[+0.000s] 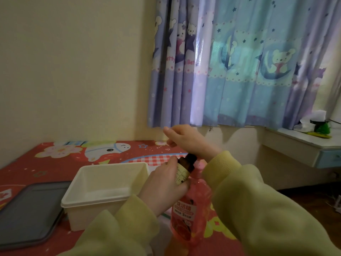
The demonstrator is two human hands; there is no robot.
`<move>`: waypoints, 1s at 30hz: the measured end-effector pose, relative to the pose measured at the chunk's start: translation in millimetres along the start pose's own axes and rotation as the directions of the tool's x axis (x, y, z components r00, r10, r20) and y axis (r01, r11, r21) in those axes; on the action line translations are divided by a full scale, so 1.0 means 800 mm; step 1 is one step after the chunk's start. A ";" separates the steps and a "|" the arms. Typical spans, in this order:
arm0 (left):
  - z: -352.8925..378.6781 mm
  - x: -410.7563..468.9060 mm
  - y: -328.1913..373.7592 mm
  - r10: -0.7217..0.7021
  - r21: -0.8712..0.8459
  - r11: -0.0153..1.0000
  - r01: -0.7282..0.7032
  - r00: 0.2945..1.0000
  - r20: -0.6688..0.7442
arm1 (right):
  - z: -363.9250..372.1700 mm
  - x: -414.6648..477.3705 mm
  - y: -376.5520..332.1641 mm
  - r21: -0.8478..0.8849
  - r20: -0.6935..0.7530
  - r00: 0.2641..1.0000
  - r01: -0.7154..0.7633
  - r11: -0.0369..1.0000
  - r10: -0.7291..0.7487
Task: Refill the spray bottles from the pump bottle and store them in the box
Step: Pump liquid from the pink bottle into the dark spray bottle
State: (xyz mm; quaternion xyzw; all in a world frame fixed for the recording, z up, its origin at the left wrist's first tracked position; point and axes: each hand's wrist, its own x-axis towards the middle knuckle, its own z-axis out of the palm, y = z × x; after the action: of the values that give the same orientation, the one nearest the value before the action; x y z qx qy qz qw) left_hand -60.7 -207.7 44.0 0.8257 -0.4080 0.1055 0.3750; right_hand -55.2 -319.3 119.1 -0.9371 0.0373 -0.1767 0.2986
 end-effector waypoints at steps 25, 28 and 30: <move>0.003 0.005 -0.002 0.002 -0.040 0.999 0.000 0.999 0.048 | -0.001 -0.005 0.007 0.213 0.066 0.996 -0.068 0.975 0.055; 0.008 0.004 -0.003 -0.013 -0.058 0.998 0.016 0.999 0.049 | 0.001 -0.005 0.011 0.217 0.051 0.998 -0.054 0.975 0.044; 0.014 0.000 -0.003 -0.045 -0.101 0.994 0.051 0.997 0.054 | 0.006 -0.007 0.014 0.169 0.046 0.999 -0.033 0.985 0.026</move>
State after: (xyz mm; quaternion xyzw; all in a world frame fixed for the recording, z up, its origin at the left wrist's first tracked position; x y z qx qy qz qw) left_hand -60.2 -214.9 34.7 0.8173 -0.4026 0.0538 0.4087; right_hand -58.6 -324.7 107.7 -0.9112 0.0293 -0.1542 0.3808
